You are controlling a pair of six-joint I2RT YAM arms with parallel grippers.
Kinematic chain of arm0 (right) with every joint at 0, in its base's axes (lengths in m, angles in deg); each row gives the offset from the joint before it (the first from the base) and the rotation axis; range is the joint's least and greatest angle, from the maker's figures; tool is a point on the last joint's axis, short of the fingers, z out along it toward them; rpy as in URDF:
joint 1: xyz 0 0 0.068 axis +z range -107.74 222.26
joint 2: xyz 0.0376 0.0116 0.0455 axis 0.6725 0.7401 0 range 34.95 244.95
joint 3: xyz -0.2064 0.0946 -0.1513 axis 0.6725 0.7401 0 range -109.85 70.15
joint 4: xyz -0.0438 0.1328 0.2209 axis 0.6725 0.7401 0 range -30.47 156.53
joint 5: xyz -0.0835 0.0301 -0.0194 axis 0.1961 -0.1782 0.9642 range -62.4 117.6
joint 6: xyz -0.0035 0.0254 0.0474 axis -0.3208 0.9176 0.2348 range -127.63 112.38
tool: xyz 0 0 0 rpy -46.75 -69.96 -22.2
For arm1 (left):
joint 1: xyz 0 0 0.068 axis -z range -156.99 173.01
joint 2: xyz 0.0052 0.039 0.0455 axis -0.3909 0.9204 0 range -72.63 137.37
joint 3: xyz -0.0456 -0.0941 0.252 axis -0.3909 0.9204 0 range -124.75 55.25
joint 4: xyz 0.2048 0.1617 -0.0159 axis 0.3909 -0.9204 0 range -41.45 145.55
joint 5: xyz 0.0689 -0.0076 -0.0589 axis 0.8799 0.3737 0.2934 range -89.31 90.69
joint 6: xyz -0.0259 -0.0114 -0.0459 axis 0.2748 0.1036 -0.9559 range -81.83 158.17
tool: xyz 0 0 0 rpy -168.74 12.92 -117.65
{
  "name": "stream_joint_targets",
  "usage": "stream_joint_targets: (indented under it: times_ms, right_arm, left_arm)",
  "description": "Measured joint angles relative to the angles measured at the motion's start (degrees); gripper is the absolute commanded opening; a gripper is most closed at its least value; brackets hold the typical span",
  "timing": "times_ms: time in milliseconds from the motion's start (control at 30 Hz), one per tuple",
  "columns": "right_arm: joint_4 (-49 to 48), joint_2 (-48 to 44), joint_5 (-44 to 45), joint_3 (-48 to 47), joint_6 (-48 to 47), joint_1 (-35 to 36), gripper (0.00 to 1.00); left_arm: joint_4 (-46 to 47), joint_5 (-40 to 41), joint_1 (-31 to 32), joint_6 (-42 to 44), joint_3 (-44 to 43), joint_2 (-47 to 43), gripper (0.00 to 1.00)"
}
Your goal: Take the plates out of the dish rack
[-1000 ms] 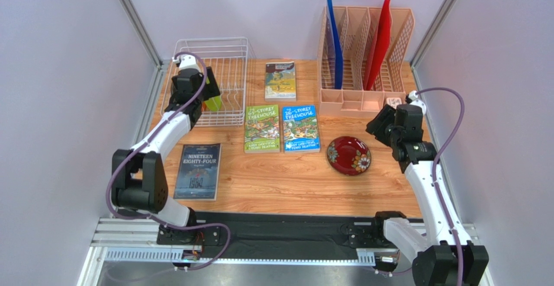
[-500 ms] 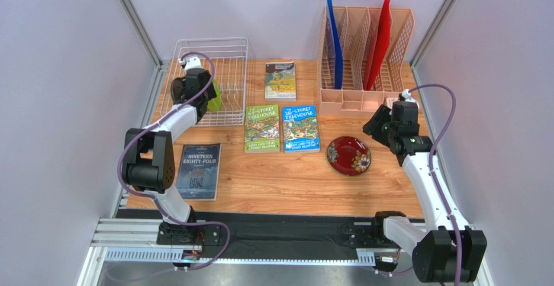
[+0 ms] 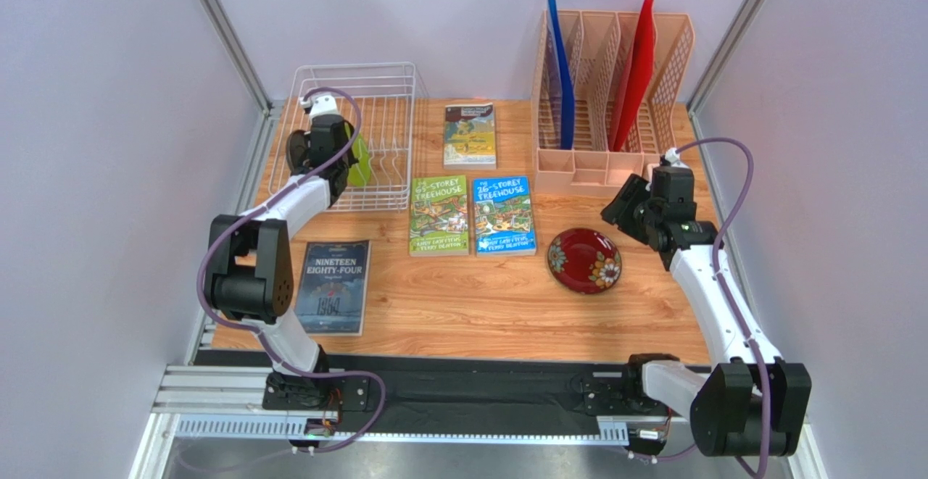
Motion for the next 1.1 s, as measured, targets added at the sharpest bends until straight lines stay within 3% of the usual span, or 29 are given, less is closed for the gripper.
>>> stream_joint_targets:
  times_ms: [200, 500, 733, 933, 1100]
  right_arm:
    - [-0.7, 0.7, -0.6, 0.0, -0.4, 0.0, 0.55]
    - [-0.8, 0.7, -0.9, 0.1, -1.4, 0.0, 0.56]
    - [-0.7, 0.7, -2.0, 0.1, -1.8, 0.0, 0.56]
    - [-0.6, -0.8, -4.9, 0.1, -2.2, 0.0, 0.58]
    - [-1.7, -3.8, -10.9, 0.1, -2.7, 1.0, 0.59]
  left_arm:
    - [0.0, 4.3, 2.9, 4.5, 0.0, 0.0, 0.0]
    - [0.5, 19.6, 12.2, 15.9, 0.0, -0.9, 0.0]
    - [1.7, 26.7, 13.6, 20.4, 0.0, -6.8, 0.0]
    - [-1.7, 26.6, 14.6, 19.8, -0.2, -16.2, 0.0]
    - [-10.3, 17.8, 15.3, 12.0, -1.0, -25.1, 0.0]
